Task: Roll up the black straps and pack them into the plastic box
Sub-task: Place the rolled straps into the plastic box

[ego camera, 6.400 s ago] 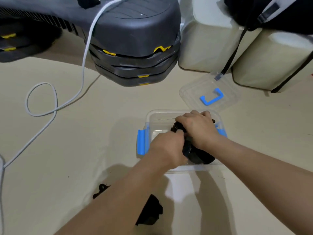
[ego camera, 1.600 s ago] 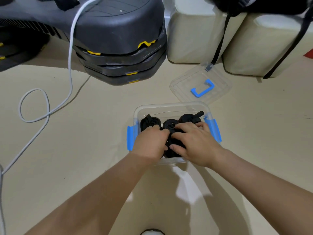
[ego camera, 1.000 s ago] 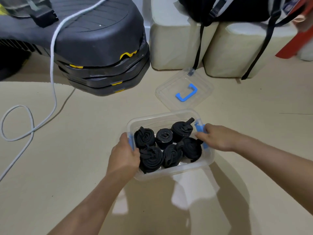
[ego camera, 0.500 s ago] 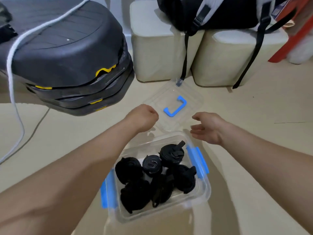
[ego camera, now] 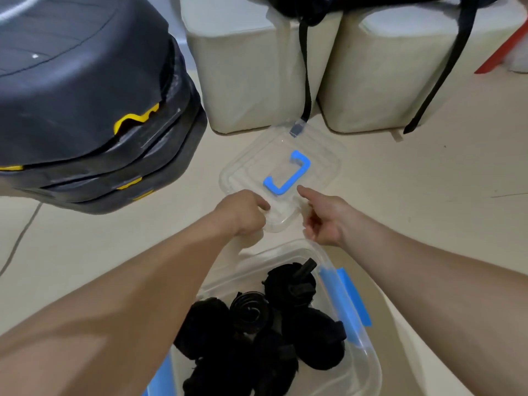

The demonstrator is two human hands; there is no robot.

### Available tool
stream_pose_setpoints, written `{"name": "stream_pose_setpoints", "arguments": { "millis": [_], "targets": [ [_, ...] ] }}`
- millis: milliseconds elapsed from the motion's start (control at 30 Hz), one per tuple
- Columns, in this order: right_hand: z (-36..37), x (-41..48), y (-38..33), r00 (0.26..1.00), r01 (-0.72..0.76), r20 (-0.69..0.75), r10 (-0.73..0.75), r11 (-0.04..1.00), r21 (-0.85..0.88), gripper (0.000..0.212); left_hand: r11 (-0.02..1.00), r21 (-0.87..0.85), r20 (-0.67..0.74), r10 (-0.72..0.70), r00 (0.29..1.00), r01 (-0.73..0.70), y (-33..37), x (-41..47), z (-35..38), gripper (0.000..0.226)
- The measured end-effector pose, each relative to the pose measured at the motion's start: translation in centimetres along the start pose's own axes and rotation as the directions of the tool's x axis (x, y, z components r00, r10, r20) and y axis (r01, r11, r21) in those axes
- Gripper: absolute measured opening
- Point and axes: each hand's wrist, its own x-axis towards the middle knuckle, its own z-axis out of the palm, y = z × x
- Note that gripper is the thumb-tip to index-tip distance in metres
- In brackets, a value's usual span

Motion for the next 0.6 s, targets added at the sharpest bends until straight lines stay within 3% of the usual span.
{"name": "stream_pose_setpoints", "arguments": {
  "millis": [133,167,267,367,433,500,600],
  "targets": [
    [0.6,-0.5,-0.3,0.996,0.079,0.028,-0.083,0.989,0.122,0.024,0.906,-0.418,-0.087,-0.111,0.990,0.065,-0.9,0.2,0.2,0.023],
    [0.8,-1.1,-0.6,0.991,0.115,0.046,-0.124,0.980,0.160,0.019,0.834,-0.548,-0.116,-0.163,0.980,0.074,-1.1,0.0,0.2,0.015],
    [1.5,-3.9,-1.5,0.963,0.236,0.081,-0.257,0.949,0.209,0.006,0.540,-0.840,-0.145,-0.320,0.936,0.055,-1.7,-1.3,-0.6,0.018],
    [1.5,-8.3,-1.6,0.920,0.287,0.178,-0.349,0.910,0.298,0.006,0.284,-0.956,-0.177,-0.350,0.920,-0.076,-1.3,-3.6,-2.5,0.028],
    [1.2,-11.6,-0.6,0.870,0.338,0.297,-0.394,0.915,0.221,0.009,0.140,-0.975,-0.211,-0.336,0.918,-0.173,-0.9,-6.2,-3.9,0.019],
    [0.1,-14.5,0.4,0.833,0.368,0.375,-0.407,0.913,0.176,0.022,0.113,-0.961,-0.277,-0.314,0.908,-0.254,-1.3,-9.2,-4.9,0.016],
    [-3.3,-18.3,0.5,0.851,0.382,0.264,-0.453,0.881,0.281,0.039,0.305,-0.897,-0.410,-0.312,0.857,-0.318,-2.8,-13.9,-5.2,0.016]
  ]
}}
